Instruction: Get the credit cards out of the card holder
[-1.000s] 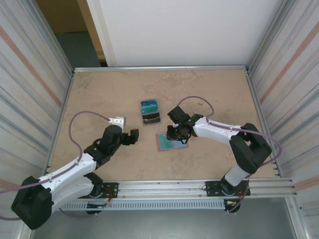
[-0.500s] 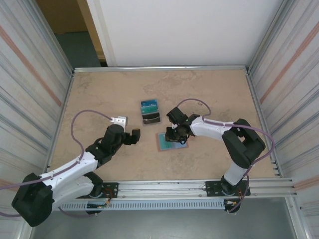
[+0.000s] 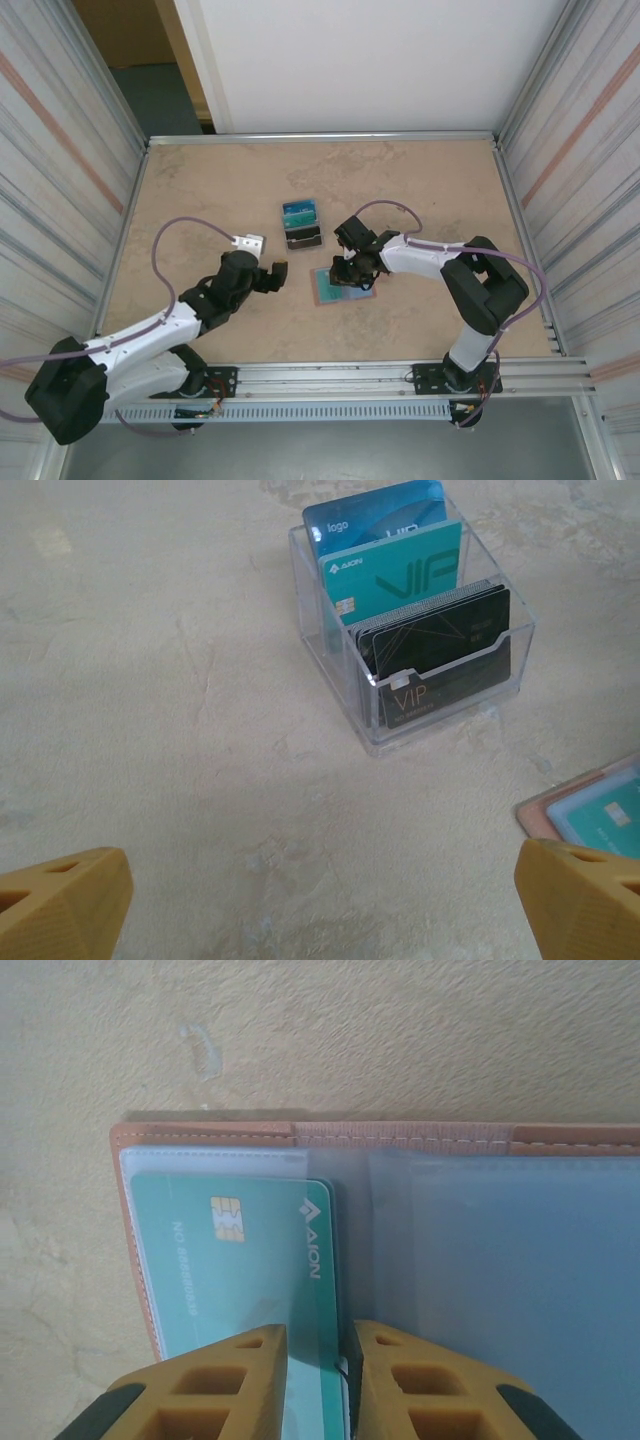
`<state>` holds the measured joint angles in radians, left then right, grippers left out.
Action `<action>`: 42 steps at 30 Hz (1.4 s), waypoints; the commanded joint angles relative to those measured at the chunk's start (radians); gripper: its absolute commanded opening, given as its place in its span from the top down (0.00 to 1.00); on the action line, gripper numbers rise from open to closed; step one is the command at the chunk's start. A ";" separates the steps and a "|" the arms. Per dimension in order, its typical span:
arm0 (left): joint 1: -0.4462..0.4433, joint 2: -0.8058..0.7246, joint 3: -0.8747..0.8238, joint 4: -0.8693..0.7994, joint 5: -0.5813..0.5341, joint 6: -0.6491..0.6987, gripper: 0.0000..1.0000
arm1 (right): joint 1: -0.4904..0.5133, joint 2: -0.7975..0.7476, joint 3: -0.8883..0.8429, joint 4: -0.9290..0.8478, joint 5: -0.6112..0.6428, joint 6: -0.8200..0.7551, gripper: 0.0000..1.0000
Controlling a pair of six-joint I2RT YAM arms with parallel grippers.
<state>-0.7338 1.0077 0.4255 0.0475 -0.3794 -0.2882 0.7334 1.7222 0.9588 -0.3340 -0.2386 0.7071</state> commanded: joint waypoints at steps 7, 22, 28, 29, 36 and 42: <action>-0.039 0.054 0.045 -0.039 -0.071 0.023 0.01 | 0.040 0.027 -0.023 0.058 -0.162 0.037 0.79; -0.189 0.228 0.039 0.021 -0.064 0.059 0.01 | 0.019 0.051 -0.064 0.169 -0.244 0.090 0.83; -0.216 0.341 0.076 0.038 -0.067 0.063 0.01 | 0.013 0.049 -0.082 0.198 -0.254 0.104 0.84; -0.219 0.355 0.082 0.036 -0.073 0.064 0.01 | 0.010 0.048 -0.086 0.204 -0.256 0.107 0.84; -0.226 0.363 0.093 -0.018 -0.093 0.058 0.01 | -0.012 0.034 -0.141 0.291 -0.310 0.137 0.84; -0.227 0.347 0.086 -0.051 -0.096 0.058 0.01 | -0.022 0.045 -0.173 0.387 -0.378 0.168 0.85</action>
<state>-0.9516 1.3689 0.4976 0.0341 -0.4442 -0.2386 0.7143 1.7599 0.8074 0.0170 -0.5777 0.8391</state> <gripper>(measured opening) 0.986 0.156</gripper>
